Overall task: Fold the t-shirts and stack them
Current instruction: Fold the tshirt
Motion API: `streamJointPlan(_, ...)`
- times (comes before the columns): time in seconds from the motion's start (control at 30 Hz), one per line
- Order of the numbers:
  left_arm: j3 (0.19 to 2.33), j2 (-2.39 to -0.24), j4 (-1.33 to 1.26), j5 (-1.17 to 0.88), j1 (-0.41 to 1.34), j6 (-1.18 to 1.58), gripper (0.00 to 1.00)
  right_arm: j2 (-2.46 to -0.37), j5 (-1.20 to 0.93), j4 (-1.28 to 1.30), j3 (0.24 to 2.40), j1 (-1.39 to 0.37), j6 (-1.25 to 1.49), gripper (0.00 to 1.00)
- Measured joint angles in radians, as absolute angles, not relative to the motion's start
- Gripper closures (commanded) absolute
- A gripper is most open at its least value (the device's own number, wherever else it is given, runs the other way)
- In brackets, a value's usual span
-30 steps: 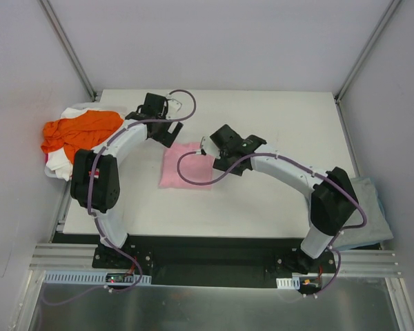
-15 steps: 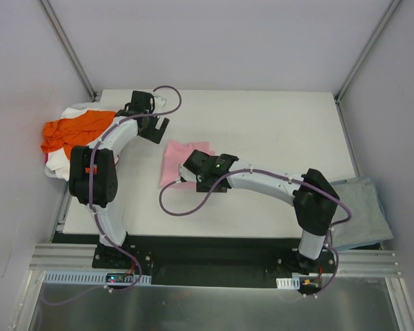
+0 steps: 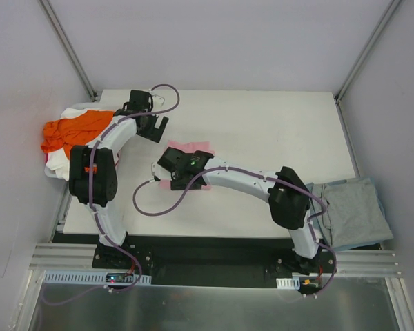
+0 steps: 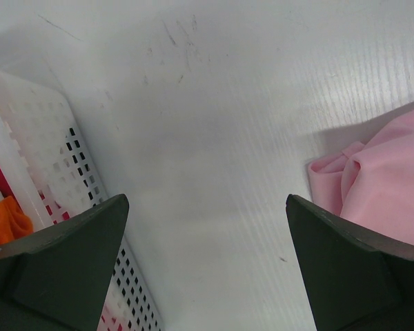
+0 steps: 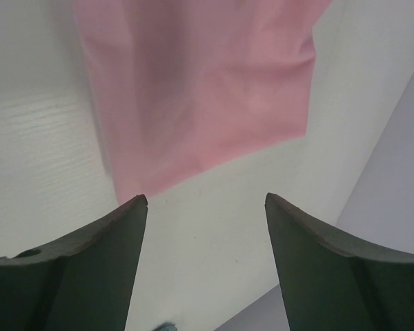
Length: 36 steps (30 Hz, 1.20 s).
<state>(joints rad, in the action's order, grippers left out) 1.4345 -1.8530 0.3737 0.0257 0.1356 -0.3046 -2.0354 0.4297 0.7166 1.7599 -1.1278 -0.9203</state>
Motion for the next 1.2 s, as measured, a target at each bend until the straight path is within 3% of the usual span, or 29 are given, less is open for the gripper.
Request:
streamJointPlan(0.8, 1.48, -1.885, 0.372, 0.025, 0.136, -0.302, 0.01, -2.115, 0.321, 0.704, 1.722, -1.19, -0.907, 0.22)
streamJointPlan(1.2, 1.476, -1.885, 0.373, 0.003, 0.136, -0.302, 0.01, -2.13, 0.297, 0.684, 1.723, -1.154, -0.947, 0.13)
